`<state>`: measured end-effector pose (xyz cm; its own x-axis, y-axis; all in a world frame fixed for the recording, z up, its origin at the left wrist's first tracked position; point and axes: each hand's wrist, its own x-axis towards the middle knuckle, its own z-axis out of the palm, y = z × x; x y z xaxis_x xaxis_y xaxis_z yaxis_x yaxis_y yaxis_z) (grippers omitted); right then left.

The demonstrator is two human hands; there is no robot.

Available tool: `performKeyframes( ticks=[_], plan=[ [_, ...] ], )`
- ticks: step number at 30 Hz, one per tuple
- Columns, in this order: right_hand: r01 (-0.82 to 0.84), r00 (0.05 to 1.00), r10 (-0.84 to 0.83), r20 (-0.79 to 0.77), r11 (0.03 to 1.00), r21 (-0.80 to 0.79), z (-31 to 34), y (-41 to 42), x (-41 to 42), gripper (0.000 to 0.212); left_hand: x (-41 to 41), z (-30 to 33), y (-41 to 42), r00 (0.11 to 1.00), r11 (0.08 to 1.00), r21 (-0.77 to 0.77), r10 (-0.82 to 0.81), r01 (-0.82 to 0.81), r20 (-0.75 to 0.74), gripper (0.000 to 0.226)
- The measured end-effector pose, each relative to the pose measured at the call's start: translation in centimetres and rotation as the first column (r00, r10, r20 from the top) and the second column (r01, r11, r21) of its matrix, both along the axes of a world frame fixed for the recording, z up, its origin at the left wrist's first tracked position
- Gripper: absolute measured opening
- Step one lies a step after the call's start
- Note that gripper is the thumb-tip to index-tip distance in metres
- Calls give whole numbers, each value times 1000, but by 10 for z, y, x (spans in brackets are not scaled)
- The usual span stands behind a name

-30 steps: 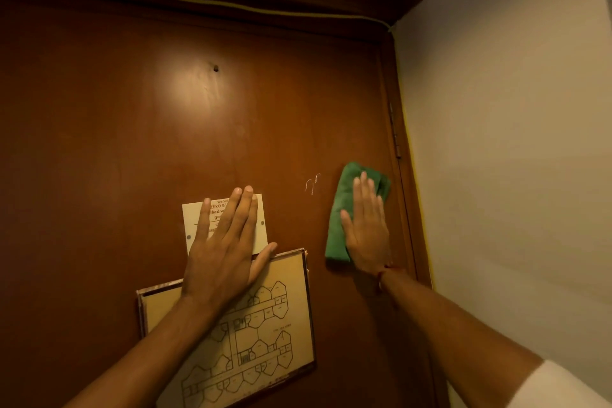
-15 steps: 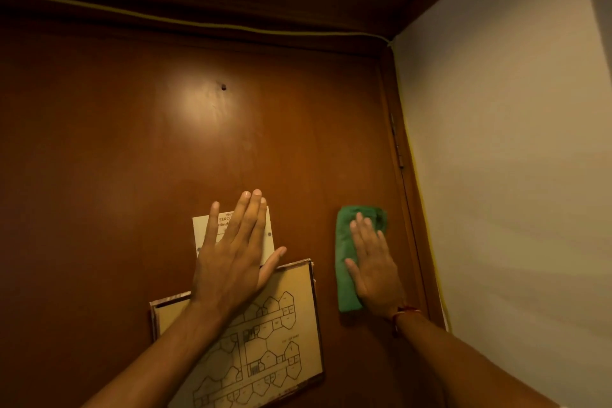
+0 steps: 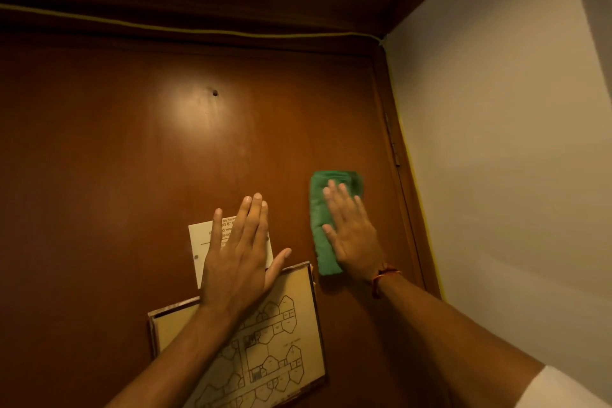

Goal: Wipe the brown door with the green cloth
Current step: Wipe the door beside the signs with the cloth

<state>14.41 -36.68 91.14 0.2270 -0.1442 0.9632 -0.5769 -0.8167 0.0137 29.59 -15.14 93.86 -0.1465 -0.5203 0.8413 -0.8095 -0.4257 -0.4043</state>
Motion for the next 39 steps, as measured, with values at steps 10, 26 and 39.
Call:
performKeyframes(
  ticks=[10, 26, 39],
  plan=[
    [-109, 838, -178, 516, 871, 478, -4, 8, 11, 64, 7, 1, 5, 1000, 1000, 2, 25, -25, -10, 88],
    [-291, 643, -357, 678, 705, 647, -90, 8, 12, 61, -8, -4, -14, 998, 998, -2, -62, 62, 3, 89],
    [-204, 848, -98, 520, 847, 492, -18, 28, -6, 52, -65, 10, -49, 998, 993, 98, -66, 65, 4, 75]
  ],
)
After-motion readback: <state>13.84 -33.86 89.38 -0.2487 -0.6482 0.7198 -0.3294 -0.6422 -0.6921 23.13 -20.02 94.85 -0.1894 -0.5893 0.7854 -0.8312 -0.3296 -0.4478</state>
